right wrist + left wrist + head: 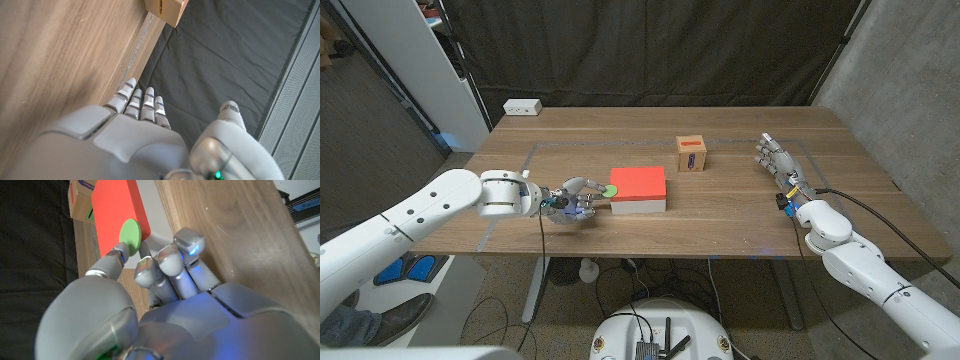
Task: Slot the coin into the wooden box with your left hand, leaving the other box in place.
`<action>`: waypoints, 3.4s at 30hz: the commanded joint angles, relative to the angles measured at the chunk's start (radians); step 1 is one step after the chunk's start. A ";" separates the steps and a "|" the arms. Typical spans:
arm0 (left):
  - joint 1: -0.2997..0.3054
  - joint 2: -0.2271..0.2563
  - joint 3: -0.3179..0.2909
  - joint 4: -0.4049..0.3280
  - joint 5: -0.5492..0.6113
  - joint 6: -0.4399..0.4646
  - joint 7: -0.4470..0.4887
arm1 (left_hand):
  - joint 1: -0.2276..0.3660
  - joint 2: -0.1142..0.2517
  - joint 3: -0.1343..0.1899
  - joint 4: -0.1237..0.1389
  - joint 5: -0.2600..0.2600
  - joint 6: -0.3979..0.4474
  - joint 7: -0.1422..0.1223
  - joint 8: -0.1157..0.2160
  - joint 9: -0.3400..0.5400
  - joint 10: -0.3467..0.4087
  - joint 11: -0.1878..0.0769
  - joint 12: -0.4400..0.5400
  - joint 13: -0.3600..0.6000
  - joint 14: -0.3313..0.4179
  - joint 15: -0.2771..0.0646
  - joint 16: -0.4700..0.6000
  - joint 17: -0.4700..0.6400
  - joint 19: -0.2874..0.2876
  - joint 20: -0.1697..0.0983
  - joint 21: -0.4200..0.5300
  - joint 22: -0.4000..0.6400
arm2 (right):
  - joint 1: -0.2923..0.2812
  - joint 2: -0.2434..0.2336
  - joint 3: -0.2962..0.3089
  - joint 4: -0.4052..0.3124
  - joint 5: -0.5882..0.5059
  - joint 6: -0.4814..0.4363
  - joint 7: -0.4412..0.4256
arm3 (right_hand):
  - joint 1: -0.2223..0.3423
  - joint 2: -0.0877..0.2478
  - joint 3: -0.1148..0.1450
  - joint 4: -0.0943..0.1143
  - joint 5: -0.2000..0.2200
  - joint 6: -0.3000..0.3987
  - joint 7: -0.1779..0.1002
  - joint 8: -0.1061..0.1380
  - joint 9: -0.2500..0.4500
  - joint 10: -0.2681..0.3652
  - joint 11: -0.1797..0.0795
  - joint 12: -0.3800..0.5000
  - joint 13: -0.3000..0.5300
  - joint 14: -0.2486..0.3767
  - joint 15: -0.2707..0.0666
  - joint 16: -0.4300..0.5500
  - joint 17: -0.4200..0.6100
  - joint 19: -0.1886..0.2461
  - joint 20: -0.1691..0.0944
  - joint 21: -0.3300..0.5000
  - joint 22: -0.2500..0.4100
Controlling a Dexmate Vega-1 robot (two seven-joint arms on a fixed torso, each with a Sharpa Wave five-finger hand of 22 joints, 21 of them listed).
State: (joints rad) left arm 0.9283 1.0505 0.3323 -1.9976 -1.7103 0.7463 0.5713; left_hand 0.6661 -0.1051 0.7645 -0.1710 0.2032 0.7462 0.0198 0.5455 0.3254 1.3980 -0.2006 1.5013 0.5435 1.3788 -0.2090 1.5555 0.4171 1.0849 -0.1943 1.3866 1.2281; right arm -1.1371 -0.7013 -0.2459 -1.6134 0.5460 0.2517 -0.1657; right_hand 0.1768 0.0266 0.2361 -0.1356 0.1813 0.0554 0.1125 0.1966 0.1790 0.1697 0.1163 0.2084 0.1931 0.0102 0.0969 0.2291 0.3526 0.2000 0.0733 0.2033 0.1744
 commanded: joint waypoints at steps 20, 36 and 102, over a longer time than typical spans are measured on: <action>-0.001 -0.001 0.017 -0.040 -0.028 -0.020 0.046 | -0.006 0.033 0.026 0.002 0.002 0.062 -0.003 0.053 0.003 -0.006 0.004 -0.013 -0.002 -0.003 -0.002 -0.002 0.001 -0.003 -0.018 -0.013 -0.003 | -0.012 0.015 0.009 0.033 0.019 0.044 0.013 | 0.013 0.000 -0.001 -0.004 -0.001 0.004 -0.002 0.001 0.005 0.020 -0.001 0.009 0.005 0.015 0.000 0.007 0.001 0.011 0.007 0.000 0.002; 0.053 -0.004 -0.004 -0.075 -0.033 -0.095 0.082 | 0.098 0.163 0.075 -0.014 0.014 0.165 -0.003 0.094 0.026 -0.008 0.036 -0.008 -0.017 -0.009 0.000 0.002 0.000 -0.020 -0.018 0.015 0.006 | -0.040 0.016 0.017 0.014 0.019 0.045 -0.008 | 0.013 0.000 -0.002 -0.004 -0.001 0.005 -0.005 0.001 0.005 0.027 -0.003 0.009 0.006 0.019 0.001 0.008 0.000 0.015 0.009 0.000 0.002; 0.085 -0.117 -0.060 -0.089 0.440 -0.296 -0.084 | 0.166 0.172 0.057 -0.015 0.019 0.222 0.030 0.093 0.019 -0.013 0.052 0.016 -0.003 -0.008 0.002 0.011 -0.002 -0.051 -0.017 0.078 0.002 | -0.075 0.001 0.041 -0.101 -0.030 0.000 -0.072 | 0.015 0.002 -0.003 -0.004 -0.001 0.004 -0.004 -0.001 0.006 0.036 -0.005 0.005 0.009 0.026 0.004 0.008 0.000 0.022 0.012 -0.001 0.003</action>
State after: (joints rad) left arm 1.0698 0.9781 0.2300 -2.1048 -1.3981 0.4555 0.4855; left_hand 0.7957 0.0423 0.8257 -0.1865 0.2187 0.8949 0.0289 0.6344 0.3423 1.3828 -0.1514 1.5131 0.5393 1.3717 -0.2090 1.5606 0.4112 1.0399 -0.1715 1.4543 1.2266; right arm -1.2088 -0.6985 -0.2105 -1.7020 0.5187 0.2564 -0.2328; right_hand 0.1819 0.0318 0.2331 -0.1385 0.1814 0.0587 0.1093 0.1967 0.1790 0.1962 0.1071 0.2084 0.1976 0.0294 0.0944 0.2328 0.3530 0.2125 0.0857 0.2033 0.1743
